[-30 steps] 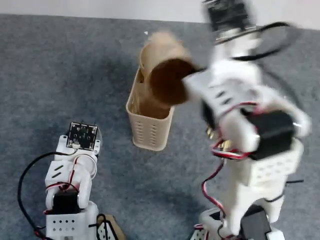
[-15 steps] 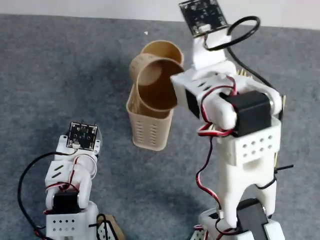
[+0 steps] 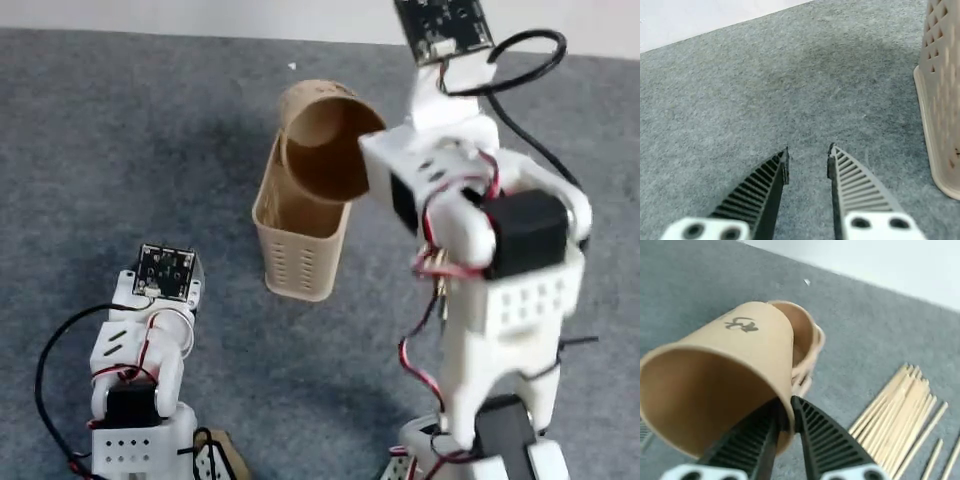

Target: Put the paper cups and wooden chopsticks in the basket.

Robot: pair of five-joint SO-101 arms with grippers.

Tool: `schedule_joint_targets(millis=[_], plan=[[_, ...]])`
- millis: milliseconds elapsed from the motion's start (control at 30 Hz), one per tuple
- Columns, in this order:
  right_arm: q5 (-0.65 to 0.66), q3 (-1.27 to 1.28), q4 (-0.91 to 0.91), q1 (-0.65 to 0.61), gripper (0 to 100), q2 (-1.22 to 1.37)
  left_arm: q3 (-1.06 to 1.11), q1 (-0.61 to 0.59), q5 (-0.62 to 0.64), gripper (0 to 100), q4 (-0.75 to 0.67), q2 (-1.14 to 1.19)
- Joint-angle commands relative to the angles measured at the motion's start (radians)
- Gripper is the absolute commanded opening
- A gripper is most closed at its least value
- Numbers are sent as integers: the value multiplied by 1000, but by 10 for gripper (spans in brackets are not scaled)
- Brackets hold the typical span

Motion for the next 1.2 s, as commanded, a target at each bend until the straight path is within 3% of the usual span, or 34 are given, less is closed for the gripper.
schedule_joint_targets(millis=[0,333,567,800,1000,1167], plan=[[-6,-2,-39,35,5,45,18,15,8,158,-15,-4],[40,-5,-116,28,27,166,18,15,8,158,-15,-4],[68,-5,-300,18,356,125,18,15,8,158,-15,-4],[71,7,-588,-38,386,128,18,15,8,158,-15,-4],[71,62,-545,-47,386,131,18,15,8,158,-15,-2],[71,70,-332,183,386,61,18,15,8,158,-15,-2]])
